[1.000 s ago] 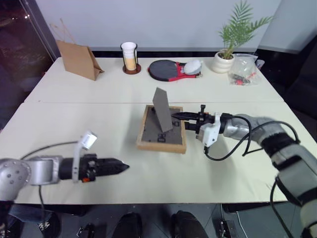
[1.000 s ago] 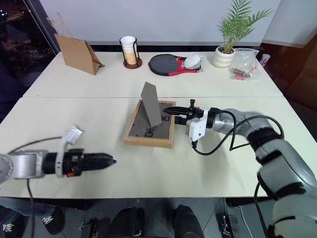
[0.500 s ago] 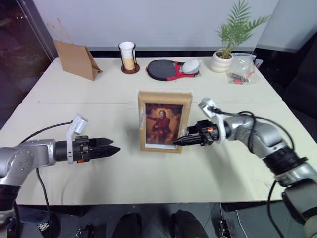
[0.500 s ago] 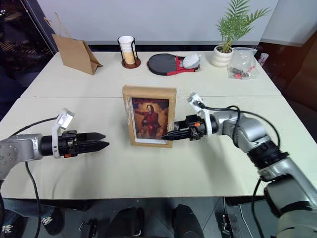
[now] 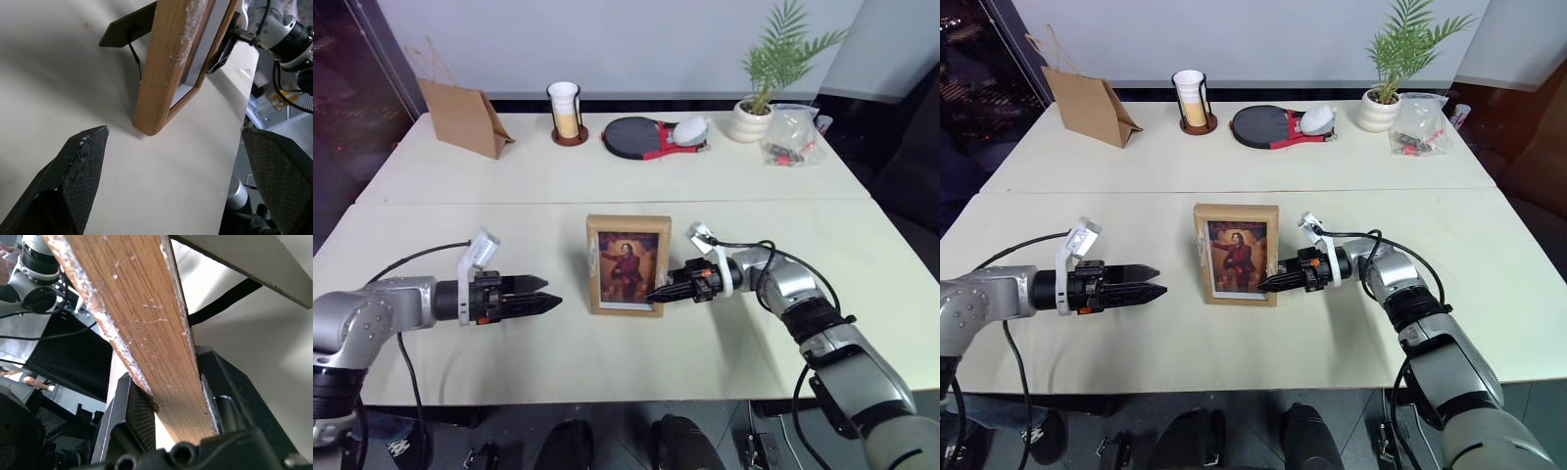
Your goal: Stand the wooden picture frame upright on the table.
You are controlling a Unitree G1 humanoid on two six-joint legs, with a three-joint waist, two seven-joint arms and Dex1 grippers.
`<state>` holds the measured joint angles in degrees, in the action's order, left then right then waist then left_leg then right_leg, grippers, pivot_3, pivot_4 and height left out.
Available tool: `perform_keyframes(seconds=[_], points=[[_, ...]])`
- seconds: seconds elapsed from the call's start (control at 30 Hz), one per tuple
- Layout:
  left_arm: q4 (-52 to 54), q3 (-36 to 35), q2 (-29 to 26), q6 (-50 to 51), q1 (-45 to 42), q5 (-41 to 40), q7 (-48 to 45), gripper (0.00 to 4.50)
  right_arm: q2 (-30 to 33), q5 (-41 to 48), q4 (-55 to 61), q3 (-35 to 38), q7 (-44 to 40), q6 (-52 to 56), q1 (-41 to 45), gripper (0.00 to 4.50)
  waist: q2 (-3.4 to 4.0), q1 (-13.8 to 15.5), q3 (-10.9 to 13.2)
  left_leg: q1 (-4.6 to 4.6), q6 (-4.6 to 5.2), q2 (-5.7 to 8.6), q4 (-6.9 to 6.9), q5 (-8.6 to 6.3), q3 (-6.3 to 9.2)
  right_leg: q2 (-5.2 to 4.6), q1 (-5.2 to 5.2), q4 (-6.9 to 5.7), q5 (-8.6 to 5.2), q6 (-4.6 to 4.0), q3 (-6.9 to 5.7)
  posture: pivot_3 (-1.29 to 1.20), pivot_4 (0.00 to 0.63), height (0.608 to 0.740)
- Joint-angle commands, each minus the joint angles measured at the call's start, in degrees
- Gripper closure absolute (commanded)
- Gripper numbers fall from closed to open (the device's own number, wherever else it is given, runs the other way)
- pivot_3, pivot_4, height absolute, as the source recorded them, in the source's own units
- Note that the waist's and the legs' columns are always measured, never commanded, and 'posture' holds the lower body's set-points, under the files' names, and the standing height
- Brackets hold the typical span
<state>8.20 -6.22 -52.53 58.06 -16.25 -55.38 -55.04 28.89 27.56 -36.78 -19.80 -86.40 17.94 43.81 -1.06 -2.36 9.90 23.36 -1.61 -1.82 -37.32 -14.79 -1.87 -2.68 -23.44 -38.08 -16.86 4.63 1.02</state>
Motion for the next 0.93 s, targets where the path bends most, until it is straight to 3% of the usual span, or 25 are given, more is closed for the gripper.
perform_keyframes(seconds=[0.03,0.17,0.37,0.6,0.73,0.93], points=[[2.11,-2.48,0.35,0.32,0.33,-0.25,0.34,0.0,-0.1,-2.43,-1.35,2.08,-1.56,0.25,0.31,2.2,0.0,0.02,0.0,-0.01,0.0,0.0,0.0,0.0,0.0,-0.01,0.0,0.0,0.0,0.0,0.0,0.0,0.15,0.74],[2.62,-3.03,0.55,0.51,0.78,-0.27,0.14,0.0,2.25,-3.63,1.03,4.32,-2.75,1.31,-1.24,0.08,0.0,0.05,0.0,0.01,0.0,0.0,-0.01,0.0,0.0,-0.02,0.0,0.0,0.0,0.0,0.01,0.0,0.15,0.74],[2.5,-2.73,-0.19,-2.91,1.03,2.79,-2.58,0.0,11.35,-6.42,10.4,8.6,-0.3,1.45,-8.54,0.08,0.0,0.99,0.0,0.02,0.0,0.02,0.01,0.0,-0.01,-0.07,0.0,0.04,0.0,0.0,0.01,0.0,0.15,0.74],[2.85,-3.26,0.17,-8.37,1.01,7.03,-4.36,0.0,24.66,-6.02,35.01,21.2,9.87,6.58,-23.47,0.08,0.02,1.58,0.01,0.0,0.0,0.01,0.03,0.0,-0.04,-0.01,0.0,0.04,-0.02,-0.01,0.04,0.0,0.15,0.74],[3.74,-3.03,-0.15,-11.77,1.51,10.24,-4.59,0.0,29.04,-2.35,46.97,28.99,13.64,12.76,-29.2,0.08,0.02,1.44,0.0,-0.07,0.0,-0.01,0.02,0.0,-0.09,0.02,0.03,0.03,-0.02,-0.01,0.12,0.0,0.15,0.74],[5.42,-3.27,-0.91,-13.49,2.63,12.94,-4.34,0.0,29.52,8.43,64.39,41.78,22.06,27.09,-33.48,0.08,-0.01,1.66,-0.02,-0.06,0.0,-0.02,0.03,0.0,-0.04,0.07,0.06,0.05,-0.02,-0.01,0.13,0.0,0.15,0.74]])
